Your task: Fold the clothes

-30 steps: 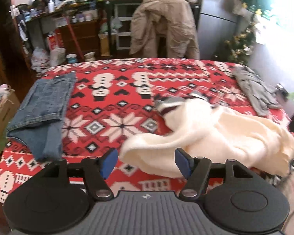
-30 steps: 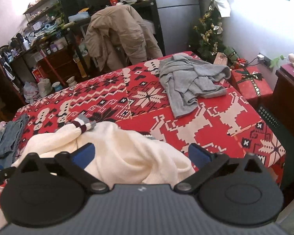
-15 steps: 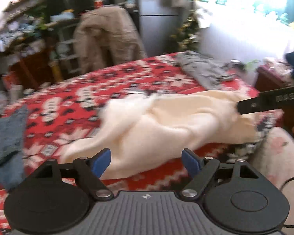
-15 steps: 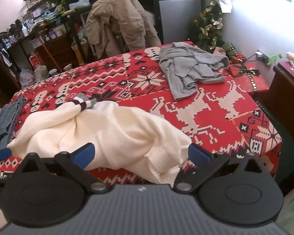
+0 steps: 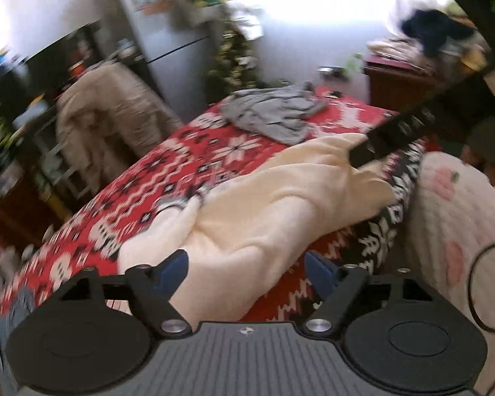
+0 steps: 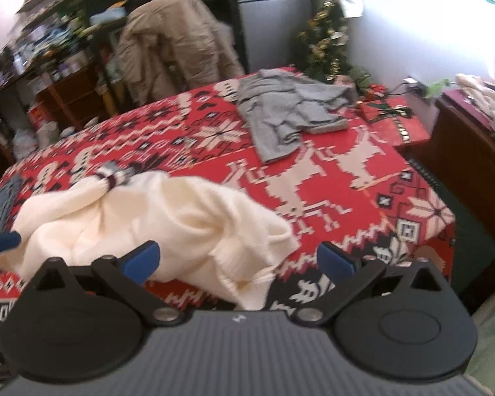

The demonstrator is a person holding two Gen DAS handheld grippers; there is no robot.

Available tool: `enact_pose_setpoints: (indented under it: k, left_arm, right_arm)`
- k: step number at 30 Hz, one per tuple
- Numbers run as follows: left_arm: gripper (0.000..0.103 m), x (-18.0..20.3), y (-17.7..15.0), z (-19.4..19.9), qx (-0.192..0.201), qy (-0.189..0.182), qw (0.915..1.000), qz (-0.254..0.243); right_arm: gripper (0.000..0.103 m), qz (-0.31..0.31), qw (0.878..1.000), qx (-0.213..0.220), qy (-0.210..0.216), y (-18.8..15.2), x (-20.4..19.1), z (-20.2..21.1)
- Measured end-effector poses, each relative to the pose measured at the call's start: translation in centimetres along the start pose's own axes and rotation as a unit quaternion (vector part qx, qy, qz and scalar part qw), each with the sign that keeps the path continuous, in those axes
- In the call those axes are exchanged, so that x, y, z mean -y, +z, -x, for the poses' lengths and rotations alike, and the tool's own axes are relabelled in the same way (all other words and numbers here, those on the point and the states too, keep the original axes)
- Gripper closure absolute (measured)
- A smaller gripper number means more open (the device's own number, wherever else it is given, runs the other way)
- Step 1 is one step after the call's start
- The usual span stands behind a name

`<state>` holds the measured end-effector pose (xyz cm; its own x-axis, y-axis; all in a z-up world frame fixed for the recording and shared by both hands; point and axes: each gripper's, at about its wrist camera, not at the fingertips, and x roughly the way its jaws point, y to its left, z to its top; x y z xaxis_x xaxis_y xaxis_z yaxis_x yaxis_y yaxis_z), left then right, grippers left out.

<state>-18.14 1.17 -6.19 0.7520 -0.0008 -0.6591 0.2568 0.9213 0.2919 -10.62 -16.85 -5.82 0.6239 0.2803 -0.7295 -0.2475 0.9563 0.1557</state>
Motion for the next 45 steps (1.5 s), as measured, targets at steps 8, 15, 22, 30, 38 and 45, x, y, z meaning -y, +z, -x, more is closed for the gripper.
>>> enact_pose_setpoints:
  k: [8,15,22,30,38,45]
  left_arm:
    - [0.048,0.9,1.8,-1.5,-0.020,-0.028,0.9896,-0.140]
    - [0.049,2.7,1.1,-4.0,-0.062,-0.024,0.9645,-0.255]
    - [0.042,2.8,0.5,-5.5,-0.097,-0.034,0.9585,-0.266]
    - [0.091,1.1,0.2,-7.1,-0.144,-0.025,0.9727,-0.180]
    - [0.093,-6.4,4.5,-2.2,-0.070,-0.081,0.9861,0.127]
    - [0.093,-11.3,5.1,-0.4,0.006,-0.125,0.9343,0.334]
  right_arm:
    - [0.001,-0.063,0.997,0.019,0.034,0.1,0.8,-0.1]
    - [0.001,-0.169,0.982,-0.033,0.078,-0.2,0.2,-4.3]
    - [0.007,-0.275,0.951,-0.099,0.095,0.1,1.5,-9.7]
    - [0.075,-0.203,0.968,-0.087,0.117,2.4,-0.6,-10.4]
    - [0.076,-0.127,0.967,-0.025,0.221,9.7,-3.6,-6.2]
    - [0.076,-0.034,0.941,-0.046,0.333,15.8,-9.3,-3.6]
